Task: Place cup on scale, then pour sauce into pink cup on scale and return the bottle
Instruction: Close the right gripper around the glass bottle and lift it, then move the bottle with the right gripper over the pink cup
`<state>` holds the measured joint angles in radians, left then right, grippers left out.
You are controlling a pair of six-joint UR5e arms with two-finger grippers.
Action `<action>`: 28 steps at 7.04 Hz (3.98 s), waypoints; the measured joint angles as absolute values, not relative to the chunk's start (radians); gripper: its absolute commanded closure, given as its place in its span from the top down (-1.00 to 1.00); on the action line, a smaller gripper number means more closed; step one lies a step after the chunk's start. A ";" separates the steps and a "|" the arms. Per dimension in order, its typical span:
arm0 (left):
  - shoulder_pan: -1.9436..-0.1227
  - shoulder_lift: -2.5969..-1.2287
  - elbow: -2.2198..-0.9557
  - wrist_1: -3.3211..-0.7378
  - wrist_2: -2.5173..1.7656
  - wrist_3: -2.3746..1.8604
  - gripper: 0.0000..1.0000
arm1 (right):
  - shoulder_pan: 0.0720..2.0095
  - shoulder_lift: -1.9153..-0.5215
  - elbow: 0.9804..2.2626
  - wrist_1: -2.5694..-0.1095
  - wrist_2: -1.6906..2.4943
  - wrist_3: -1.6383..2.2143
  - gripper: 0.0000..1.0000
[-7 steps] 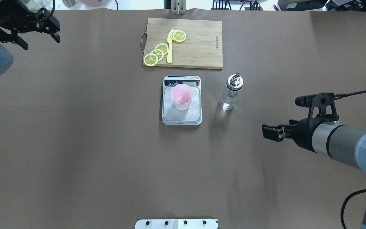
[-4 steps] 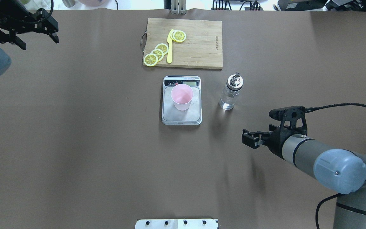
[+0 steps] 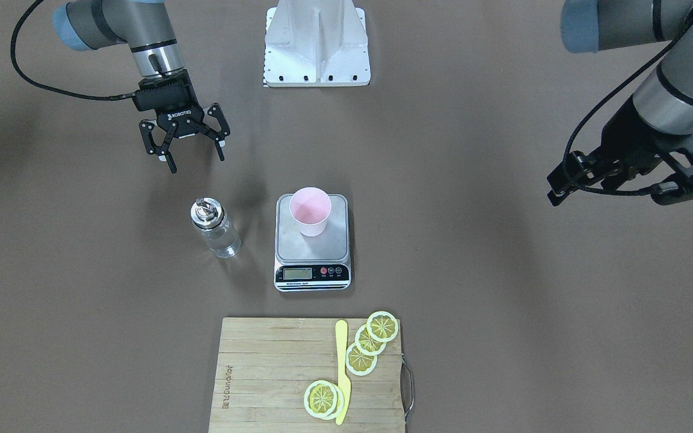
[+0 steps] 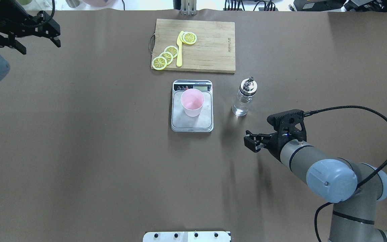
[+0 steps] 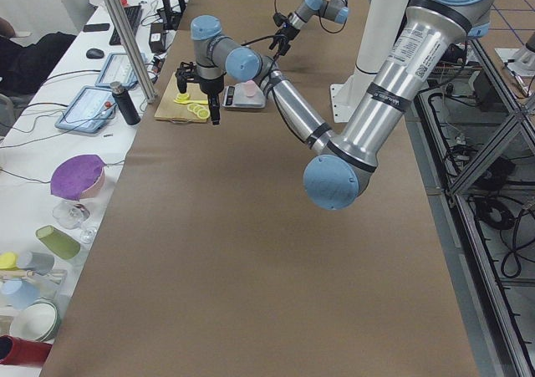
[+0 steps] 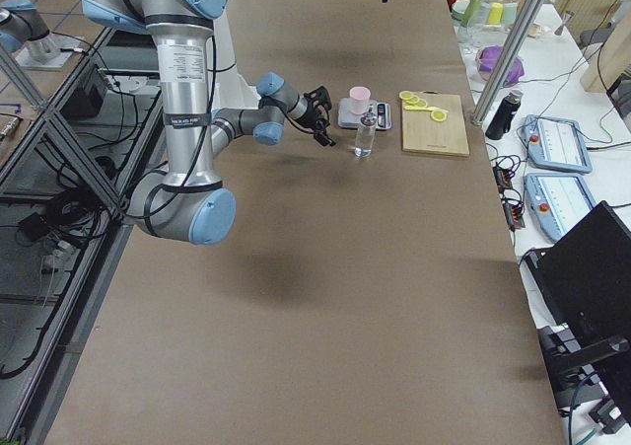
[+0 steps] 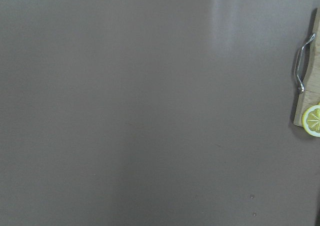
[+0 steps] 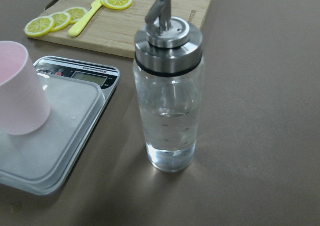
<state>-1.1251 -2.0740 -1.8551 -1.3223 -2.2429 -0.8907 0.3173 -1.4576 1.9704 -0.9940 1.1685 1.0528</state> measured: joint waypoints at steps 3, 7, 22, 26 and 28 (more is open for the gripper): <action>-1.124 -2.074 -1.852 -1.322 -2.243 -0.891 0.97 | 0.350 -1.402 1.848 -0.866 1.144 0.932 1.00; -1.124 -2.075 -1.852 -1.322 -2.241 -0.893 0.97 | 0.394 -1.323 1.749 -0.841 1.147 0.916 1.00; -1.123 -2.074 -1.850 -1.322 -2.241 -0.892 0.97 | 0.453 -1.233 1.655 -0.842 1.177 0.918 -0.58; -1.124 -2.072 -1.851 -1.322 -2.242 -0.891 0.97 | 0.501 -1.205 1.664 -0.843 1.234 0.904 -1.00; -1.124 -2.067 -1.848 -1.322 -2.243 -0.891 0.97 | 0.509 -1.197 1.708 -0.904 1.211 0.869 -1.00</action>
